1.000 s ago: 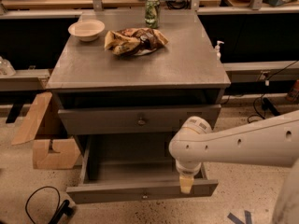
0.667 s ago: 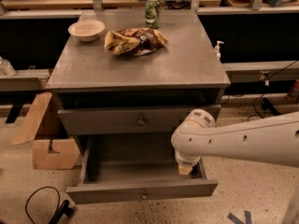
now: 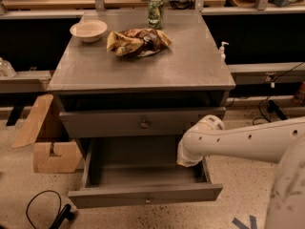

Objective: Open middle drawer

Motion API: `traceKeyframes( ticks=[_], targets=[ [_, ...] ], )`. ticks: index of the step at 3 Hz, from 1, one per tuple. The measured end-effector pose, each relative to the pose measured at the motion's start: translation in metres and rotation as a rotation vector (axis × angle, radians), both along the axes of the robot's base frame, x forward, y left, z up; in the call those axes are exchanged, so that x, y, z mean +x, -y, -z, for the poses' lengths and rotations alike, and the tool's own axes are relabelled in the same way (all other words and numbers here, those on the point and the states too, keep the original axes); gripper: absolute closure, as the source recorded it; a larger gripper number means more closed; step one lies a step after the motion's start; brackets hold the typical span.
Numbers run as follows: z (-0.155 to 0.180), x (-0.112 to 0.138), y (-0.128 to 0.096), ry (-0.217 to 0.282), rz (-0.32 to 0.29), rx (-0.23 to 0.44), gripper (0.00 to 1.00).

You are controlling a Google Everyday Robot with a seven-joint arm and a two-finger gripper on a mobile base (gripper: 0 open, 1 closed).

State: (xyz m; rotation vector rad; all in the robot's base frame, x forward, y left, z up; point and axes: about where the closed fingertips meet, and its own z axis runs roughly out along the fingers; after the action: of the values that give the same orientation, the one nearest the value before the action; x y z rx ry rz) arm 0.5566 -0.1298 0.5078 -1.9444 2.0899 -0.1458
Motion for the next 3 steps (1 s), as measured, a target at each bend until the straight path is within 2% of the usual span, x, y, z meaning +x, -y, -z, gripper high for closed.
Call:
traceKeyframes(
  ticks=[1,2,3],
  targets=[
    [0.02,0.001,0.002,0.005,-0.027,-0.061,1.0],
    [0.021,0.011,-0.004,0.036,-0.022,-0.088,1.0],
    [0.044,0.007,-0.012,0.0,0.002,-0.018,1.0]
  ],
)
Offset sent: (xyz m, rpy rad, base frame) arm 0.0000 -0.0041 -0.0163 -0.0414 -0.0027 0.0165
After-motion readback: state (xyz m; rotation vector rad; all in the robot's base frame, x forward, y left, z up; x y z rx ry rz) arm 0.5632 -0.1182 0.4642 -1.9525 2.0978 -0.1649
